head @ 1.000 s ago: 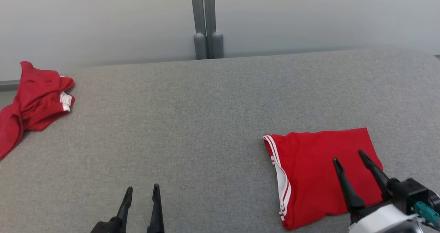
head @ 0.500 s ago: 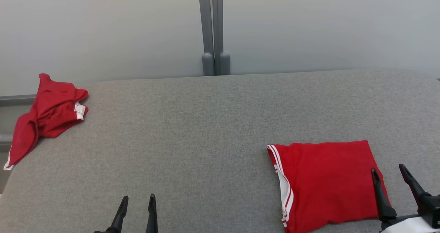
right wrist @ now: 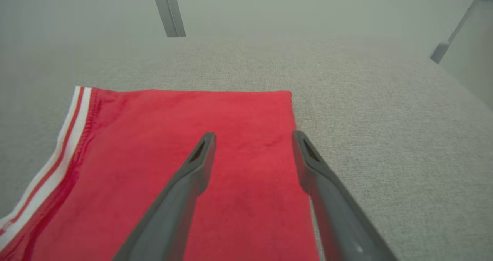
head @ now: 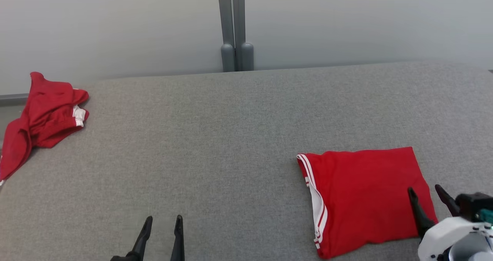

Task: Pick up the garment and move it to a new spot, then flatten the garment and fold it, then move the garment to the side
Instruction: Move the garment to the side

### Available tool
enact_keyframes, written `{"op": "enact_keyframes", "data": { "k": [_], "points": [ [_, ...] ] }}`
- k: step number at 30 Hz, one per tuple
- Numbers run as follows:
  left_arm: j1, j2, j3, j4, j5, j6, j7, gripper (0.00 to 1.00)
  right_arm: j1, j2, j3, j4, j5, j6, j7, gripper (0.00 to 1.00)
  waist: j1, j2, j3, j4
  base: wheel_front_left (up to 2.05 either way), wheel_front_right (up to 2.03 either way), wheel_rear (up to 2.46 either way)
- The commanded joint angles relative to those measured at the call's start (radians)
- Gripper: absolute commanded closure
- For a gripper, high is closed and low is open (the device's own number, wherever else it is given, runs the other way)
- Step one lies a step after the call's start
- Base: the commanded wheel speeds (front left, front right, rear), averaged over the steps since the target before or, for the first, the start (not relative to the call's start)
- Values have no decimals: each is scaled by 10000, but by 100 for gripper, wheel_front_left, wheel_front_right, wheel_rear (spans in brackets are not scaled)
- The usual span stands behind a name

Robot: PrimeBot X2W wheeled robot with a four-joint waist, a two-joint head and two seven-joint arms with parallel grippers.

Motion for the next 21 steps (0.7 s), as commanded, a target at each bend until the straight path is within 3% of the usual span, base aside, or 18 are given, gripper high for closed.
{"op": "enact_keyframes", "data": {
  "k": [1, 7, 14, 21],
  "points": [
    [-145, 19, -34, 22, -56, 3, -29, 0, -414, -394, 287, 350, 28, -8, 476, 0, 0, 0, 162, -37, 0, 0, 0],
    [-275, 19, -201, 90, -284, 92, -29, 0, -1492, -1112, 730, 1760, 275, -11, 1750, 0, 0, 0, 481, 52, 0, 0, 0],
    [-527, 19, -354, 39, -338, 213, -29, 0, -2324, -1216, 820, 2682, 563, -11, 2094, 0, 0, 0, 883, 73, 0, 0, 0],
    [-786, 19, -359, 66, -250, 230, -29, 0, -2946, -1157, 1544, 3444, 1255, -11, 2737, 0, 0, 0, 1298, 37, 0, 0, 0]
  ]
}}
